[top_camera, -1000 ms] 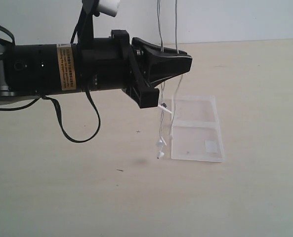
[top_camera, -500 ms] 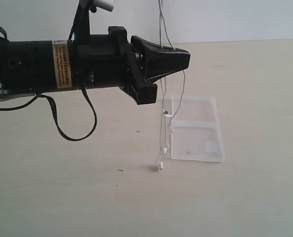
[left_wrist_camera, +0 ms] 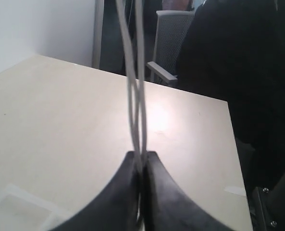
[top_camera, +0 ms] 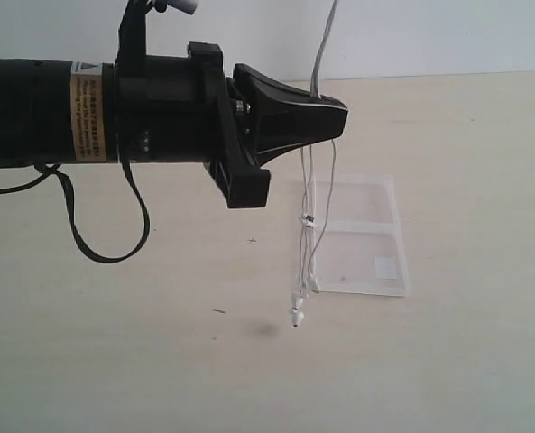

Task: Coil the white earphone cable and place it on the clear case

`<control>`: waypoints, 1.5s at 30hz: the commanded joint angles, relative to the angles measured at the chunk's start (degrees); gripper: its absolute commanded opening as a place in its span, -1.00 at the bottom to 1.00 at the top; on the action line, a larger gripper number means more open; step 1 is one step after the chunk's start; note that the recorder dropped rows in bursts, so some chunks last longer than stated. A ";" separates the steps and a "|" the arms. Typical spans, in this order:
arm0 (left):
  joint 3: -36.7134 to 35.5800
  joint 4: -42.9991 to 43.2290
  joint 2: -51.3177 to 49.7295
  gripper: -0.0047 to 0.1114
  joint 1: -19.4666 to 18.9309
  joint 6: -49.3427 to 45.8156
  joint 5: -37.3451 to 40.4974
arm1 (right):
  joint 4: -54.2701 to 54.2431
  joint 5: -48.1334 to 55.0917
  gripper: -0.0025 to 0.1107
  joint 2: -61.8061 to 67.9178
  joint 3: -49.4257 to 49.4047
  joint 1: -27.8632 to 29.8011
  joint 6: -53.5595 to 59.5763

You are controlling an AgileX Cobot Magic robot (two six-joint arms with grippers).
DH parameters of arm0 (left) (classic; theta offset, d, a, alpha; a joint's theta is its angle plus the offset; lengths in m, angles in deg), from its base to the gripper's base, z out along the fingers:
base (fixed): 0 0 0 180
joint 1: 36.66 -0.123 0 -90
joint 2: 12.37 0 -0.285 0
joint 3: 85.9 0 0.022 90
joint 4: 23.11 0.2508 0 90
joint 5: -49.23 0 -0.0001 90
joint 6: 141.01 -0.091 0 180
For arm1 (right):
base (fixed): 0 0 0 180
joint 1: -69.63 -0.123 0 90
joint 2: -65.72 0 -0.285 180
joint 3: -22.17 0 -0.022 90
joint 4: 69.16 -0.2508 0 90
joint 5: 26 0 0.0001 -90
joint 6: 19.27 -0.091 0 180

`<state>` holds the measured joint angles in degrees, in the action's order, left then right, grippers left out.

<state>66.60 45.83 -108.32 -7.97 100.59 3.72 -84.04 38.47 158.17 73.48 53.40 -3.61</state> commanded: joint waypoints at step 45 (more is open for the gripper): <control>6.18 -25.67 -12.40 -0.23 6.70 -14.69 3.46 | -10.20 -1.94 -0.96 -0.95 -0.16 -0.06 1.12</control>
<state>72.13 20.19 -120.48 -1.81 84.02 2.70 -93.83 37.17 157.19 73.48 53.40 -2.95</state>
